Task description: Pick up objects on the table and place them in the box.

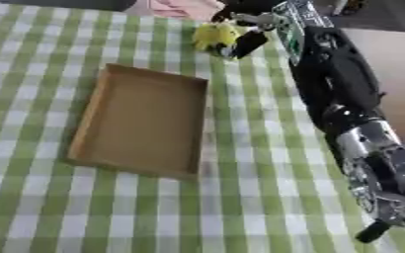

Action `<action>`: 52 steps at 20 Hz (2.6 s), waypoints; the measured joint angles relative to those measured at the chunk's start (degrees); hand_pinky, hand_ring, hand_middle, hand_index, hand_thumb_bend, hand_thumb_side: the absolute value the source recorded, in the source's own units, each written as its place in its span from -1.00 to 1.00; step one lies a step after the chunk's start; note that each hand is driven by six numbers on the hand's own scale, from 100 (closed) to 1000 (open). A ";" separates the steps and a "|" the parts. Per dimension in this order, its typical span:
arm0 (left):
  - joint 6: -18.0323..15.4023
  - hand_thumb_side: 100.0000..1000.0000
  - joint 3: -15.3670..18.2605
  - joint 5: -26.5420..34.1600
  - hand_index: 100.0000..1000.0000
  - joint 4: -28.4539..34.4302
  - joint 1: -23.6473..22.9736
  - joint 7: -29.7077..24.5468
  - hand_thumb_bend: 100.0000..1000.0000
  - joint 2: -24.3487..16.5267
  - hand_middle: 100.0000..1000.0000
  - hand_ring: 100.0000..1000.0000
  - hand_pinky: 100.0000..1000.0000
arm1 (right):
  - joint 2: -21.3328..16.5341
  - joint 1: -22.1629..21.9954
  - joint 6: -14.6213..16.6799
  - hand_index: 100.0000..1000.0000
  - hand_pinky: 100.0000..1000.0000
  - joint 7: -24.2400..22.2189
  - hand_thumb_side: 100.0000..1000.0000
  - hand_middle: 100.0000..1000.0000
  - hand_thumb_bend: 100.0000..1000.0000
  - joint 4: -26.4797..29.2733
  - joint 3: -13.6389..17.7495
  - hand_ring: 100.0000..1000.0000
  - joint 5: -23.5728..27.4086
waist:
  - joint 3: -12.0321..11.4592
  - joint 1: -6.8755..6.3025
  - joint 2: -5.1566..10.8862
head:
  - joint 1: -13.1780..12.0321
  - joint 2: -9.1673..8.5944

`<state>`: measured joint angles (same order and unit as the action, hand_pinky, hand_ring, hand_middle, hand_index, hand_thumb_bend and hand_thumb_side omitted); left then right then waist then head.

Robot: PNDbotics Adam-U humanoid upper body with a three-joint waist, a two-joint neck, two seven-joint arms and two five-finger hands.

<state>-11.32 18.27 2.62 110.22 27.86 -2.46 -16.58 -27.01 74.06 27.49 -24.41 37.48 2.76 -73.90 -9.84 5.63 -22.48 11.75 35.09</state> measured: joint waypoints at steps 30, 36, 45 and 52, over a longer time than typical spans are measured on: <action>-1.39 0.48 0.42 0.16 0.19 -1.08 0.96 -1.27 -1.00 -0.47 0.18 0.13 -0.47 | -2.49 -0.02 -5.84 1.00 0.82 4.48 0.78 0.79 -1.00 -0.79 2.57 0.86 -2.18 | -1.73 1.10 -3.97 | 1.02 -2.46; -1.38 0.48 0.47 0.24 0.19 -1.10 1.00 -1.46 -1.00 -0.47 0.18 0.13 -0.47 | -2.51 -0.48 -5.84 1.00 0.82 4.03 0.81 0.79 -1.00 -0.80 2.84 0.86 -2.22 | -2.06 1.22 -4.43 | 1.02 -2.93; -1.52 0.47 0.77 0.40 0.18 -1.38 1.18 -1.86 -1.00 -0.47 0.18 0.13 -0.47 | -2.63 -0.52 -5.79 1.00 0.78 3.96 0.81 0.77 -1.00 -0.78 2.87 0.82 -2.59 | -2.72 1.77 -5.24 | 1.05 -3.24; -1.58 0.48 0.94 0.42 0.18 -1.39 1.37 -2.05 -1.00 -0.47 0.18 0.13 -0.47 | -2.95 -0.75 -5.21 0.91 0.60 5.29 0.18 0.57 -1.00 -0.28 2.87 0.55 -3.09 | -3.10 1.92 -5.51 | 1.13 -3.38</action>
<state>-12.90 19.21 3.04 108.84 29.23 -4.51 -17.05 -29.96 73.31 22.28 -19.12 37.21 5.63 -76.99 -12.95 7.55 -27.99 12.88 31.71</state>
